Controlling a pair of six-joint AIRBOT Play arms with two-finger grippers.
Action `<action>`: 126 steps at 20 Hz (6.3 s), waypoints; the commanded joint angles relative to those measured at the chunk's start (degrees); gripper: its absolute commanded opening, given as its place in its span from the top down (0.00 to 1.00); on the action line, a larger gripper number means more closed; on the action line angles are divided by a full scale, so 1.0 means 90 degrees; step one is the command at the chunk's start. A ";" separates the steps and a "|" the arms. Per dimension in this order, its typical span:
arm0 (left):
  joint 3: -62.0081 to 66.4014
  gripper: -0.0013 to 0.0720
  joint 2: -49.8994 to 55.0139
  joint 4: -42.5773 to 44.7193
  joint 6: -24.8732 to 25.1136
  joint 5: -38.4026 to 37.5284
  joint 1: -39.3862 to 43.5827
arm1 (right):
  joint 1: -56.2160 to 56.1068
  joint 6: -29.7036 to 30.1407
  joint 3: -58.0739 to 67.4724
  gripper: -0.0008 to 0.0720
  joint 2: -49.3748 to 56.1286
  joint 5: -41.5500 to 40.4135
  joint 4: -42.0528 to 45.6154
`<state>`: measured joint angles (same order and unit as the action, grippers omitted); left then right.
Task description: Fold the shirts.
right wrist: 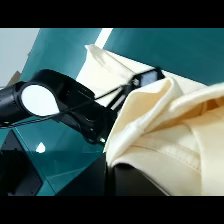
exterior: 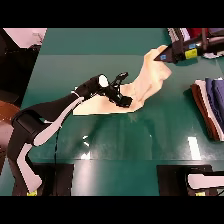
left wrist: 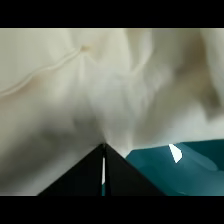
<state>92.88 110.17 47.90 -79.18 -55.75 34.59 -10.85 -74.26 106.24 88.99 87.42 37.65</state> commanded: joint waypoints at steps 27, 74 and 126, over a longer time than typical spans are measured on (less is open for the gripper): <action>0.0007 0.95 -0.3385 0.2686 0.0177 -0.1909 -0.3820 | -0.2922 0.0799 0.1081 0.97 0.1586 -0.1382 -0.0075; 0.0002 0.95 -0.3524 0.2438 0.0170 -0.2322 -0.3580 | -0.1452 0.0408 -0.0466 0.97 0.2509 -0.1183 -0.0748; 0.0002 0.95 -0.3517 0.2171 0.0180 -0.1717 -0.1977 | 0.7660 0.0721 -0.4733 0.34 -0.3473 -0.0976 0.3740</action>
<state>92.90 78.48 67.44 -77.89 -71.18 16.80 55.24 -65.08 67.99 60.14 78.30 64.66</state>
